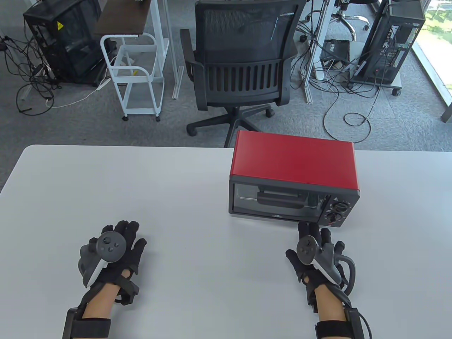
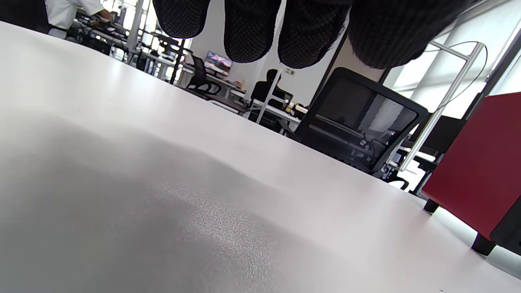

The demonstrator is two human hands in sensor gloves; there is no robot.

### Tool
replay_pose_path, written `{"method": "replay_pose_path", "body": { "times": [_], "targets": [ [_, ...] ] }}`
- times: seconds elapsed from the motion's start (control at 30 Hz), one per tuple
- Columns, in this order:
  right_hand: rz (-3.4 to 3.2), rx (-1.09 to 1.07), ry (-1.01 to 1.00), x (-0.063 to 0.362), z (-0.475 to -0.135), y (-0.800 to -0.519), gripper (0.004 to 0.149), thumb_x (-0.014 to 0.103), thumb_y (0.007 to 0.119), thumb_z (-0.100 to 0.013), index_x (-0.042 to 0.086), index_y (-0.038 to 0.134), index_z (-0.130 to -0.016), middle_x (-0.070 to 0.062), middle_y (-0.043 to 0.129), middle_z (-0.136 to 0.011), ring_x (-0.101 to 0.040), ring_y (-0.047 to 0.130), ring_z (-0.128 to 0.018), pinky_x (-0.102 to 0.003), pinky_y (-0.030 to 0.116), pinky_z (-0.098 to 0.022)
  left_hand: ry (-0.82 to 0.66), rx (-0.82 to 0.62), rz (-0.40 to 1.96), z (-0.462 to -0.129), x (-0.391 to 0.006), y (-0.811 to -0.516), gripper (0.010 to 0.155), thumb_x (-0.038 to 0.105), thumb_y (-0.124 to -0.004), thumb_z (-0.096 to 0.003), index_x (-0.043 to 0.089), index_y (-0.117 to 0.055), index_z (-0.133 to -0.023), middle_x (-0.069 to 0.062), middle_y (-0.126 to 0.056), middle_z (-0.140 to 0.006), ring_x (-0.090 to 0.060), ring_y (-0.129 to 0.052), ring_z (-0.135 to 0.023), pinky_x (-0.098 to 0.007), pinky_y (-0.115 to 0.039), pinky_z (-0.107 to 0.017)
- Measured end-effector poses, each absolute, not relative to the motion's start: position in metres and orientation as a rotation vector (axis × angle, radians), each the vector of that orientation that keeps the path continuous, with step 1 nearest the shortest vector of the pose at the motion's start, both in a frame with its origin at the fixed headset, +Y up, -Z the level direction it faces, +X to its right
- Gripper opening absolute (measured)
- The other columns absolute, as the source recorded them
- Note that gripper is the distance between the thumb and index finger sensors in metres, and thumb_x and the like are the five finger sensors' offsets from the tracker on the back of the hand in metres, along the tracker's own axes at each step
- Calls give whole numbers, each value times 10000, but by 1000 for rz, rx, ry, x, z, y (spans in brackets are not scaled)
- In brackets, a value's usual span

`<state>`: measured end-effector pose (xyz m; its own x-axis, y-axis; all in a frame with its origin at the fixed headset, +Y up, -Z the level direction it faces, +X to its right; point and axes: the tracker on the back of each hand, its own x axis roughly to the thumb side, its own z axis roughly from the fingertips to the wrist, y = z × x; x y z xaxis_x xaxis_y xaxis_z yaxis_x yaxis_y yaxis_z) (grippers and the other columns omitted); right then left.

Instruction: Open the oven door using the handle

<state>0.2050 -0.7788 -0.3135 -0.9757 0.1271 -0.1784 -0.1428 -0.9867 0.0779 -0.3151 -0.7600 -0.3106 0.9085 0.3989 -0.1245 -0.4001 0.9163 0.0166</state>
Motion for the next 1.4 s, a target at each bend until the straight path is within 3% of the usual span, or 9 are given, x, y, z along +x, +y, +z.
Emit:
{"method": "replay_pose_path", "body": {
  "times": [0.43,0.77,1.1,1.13,1.3,1.4],
  "targets": [
    [2515,-332,117,196,-332,-759,969,716,646,-430,310,30,-1058,-60,182,-1250,-343,302,-1158,-608,411,-794,127,-13,426,-310,-317,-760,666,593,-678,-470,378,-546,-1086,2,-489,-1221,-455,-402,-1168,-748,-240,-717],
    [2098,-305,58,196,-337,-754,992,706,643,-461,296,-37,-1056,43,226,-1262,-281,333,-1190,-591,438,-801,119,-13,431,-310,-317,-760,665,594,-677,-470,378,-547,-1085,2,-491,-1221,-456,-403,-1167,-748,-241,-717],
    [1950,-331,4,203,-332,-752,877,700,610,-470,316,124,-1091,79,391,-1229,-254,478,-1164,-588,502,-779,114,-16,434,-311,-316,-760,665,597,-675,-469,379,-549,-1084,1,-492,-1219,-457,-407,-1166,-748,-246,-717],
    [1940,-343,-6,204,-331,-752,821,698,612,-466,317,225,-1081,79,421,-1219,-253,497,-1158,-589,510,-773,113,-17,434,-311,-316,-760,664,596,-675,-470,378,-549,-1084,2,-494,-1219,-456,-408,-1166,-748,-247,-716],
    [1860,-365,-5,209,-328,-754,789,686,626,-460,320,307,-1082,79,551,-1166,-256,582,-1119,-594,535,-753,113,-17,434,-311,-316,-760,665,596,-675,-469,377,-550,-1084,-1,-495,-1219,-458,-409,-1165,-748,-249,-716],
    [1780,-365,24,211,-328,-757,768,689,631,-463,366,313,-1084,92,544,-1171,-250,590,-1116,-594,537,-751,109,-19,435,-311,-316,-760,665,597,-676,-468,378,-551,-1084,-1,-496,-1219,-458,-410,-1165,-748,-249,-715]
  ]
}}
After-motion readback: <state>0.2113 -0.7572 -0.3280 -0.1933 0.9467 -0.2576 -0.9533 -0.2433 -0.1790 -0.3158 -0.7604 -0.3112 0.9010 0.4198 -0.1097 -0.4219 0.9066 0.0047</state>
